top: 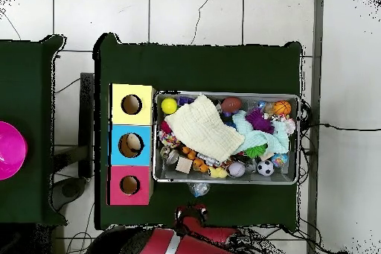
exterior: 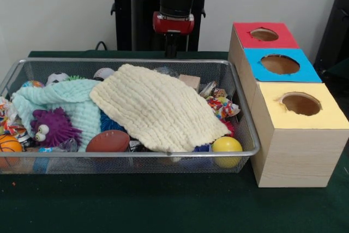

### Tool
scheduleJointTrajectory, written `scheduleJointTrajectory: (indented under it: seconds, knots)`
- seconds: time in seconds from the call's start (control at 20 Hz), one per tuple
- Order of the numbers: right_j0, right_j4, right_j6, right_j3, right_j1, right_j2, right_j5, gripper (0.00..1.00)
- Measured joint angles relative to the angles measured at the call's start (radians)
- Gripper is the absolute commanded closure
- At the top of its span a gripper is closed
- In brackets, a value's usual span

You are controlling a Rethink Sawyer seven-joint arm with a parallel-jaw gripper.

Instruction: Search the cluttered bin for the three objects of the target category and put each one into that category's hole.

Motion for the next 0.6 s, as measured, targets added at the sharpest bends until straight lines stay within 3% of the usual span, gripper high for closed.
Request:
scheduleJointTrajectory:
  seconds: [0.6]
  knots:
    - [0.0, 0.0, 0.0, -0.001, 0.103, 0.0, -0.032, 1.0]
